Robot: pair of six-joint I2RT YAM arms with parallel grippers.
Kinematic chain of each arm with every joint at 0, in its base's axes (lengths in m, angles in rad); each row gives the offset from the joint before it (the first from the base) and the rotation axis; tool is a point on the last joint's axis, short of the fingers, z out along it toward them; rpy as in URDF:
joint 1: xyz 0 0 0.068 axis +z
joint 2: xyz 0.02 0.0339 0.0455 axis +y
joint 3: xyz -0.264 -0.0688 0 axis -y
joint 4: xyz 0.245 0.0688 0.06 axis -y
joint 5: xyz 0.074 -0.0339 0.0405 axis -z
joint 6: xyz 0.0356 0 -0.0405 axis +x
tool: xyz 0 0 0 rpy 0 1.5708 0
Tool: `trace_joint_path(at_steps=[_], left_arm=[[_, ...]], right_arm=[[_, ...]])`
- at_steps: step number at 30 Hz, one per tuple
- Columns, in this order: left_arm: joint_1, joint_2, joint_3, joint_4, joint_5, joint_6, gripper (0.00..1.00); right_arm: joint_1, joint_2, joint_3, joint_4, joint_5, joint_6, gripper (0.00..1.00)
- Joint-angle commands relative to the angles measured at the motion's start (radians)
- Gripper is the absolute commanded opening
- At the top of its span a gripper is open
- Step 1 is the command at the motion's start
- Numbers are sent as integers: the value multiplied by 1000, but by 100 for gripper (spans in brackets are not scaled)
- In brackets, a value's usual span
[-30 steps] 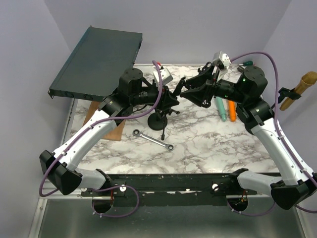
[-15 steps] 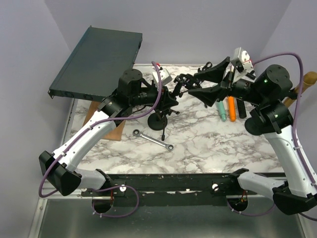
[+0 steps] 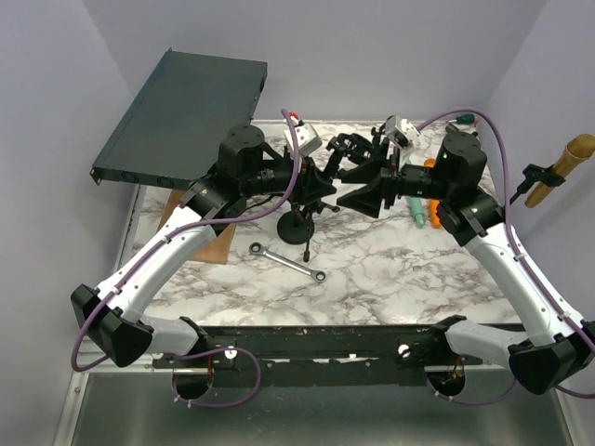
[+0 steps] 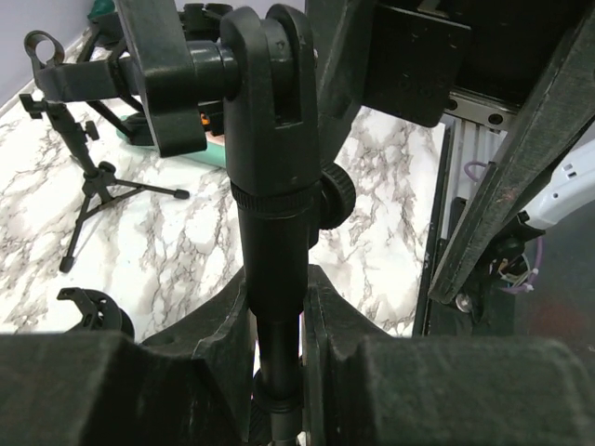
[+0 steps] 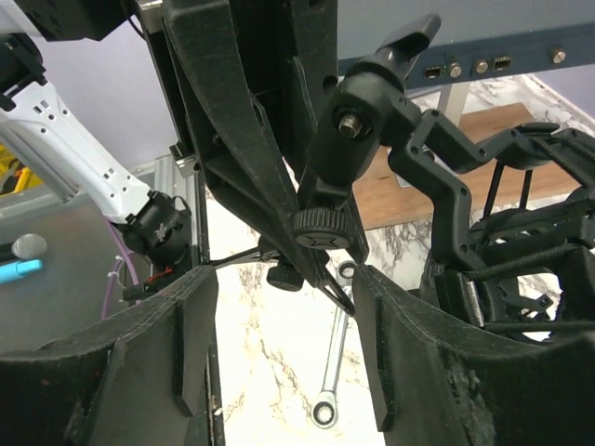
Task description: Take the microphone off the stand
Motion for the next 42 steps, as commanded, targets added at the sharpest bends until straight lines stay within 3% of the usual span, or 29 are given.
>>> trace_joint_path(at_steps=[1, 10, 19, 27, 29, 32, 37, 42], left_arm=[[-9, -28, 12, 58, 69, -4, 0], [-45, -40, -36, 34, 79, 52, 0], [-60, -33, -19, 29, 56, 62, 0], [-68, -18, 3, 24, 44, 63, 0], [-70, -15, 9, 22, 40, 62, 0], [-71, -11, 13, 22, 33, 62, 0], [-71, -6, 16, 19, 19, 72, 0], [-71, -11, 7, 17, 10, 86, 28]], right_arm=[[-4, 7, 27, 68, 8, 31, 68], [-3, 70, 94, 105, 25, 112, 73], [-3, 87, 37, 138, 28, 127, 63], [-3, 94, -1, 147, 31, 122, 37], [-3, 93, -2, 150, 28, 122, 28], [-3, 83, -6, 155, 39, 119, 4], [-4, 47, 11, 132, 149, 94, 0], [-20, 26, 71, 82, 274, 78, 1]])
